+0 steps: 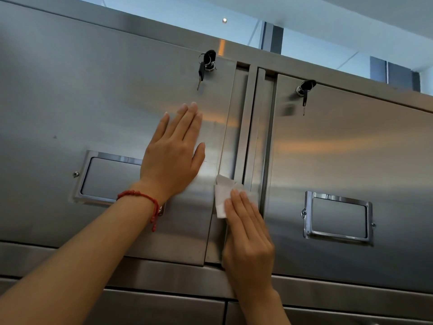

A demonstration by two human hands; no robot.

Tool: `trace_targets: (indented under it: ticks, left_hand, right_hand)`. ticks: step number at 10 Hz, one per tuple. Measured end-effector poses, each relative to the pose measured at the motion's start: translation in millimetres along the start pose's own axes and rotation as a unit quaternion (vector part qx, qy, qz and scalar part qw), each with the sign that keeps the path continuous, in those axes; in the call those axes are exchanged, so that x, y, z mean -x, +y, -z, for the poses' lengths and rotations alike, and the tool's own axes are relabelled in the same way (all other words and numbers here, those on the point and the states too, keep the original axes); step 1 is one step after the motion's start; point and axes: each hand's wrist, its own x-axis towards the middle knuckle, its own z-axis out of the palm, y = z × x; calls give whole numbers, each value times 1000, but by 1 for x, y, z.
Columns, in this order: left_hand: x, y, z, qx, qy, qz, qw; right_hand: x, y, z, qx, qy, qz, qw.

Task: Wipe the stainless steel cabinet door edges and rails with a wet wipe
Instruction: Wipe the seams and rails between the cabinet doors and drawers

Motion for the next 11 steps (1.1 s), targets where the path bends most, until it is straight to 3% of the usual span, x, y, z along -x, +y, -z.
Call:
trace_targets:
  ticks: [11]
  left_hand:
    - [0, 0, -1, 4, 0, -1, 1000]
  right_hand:
    - [21, -5, 4, 7, 1, 0, 1000]
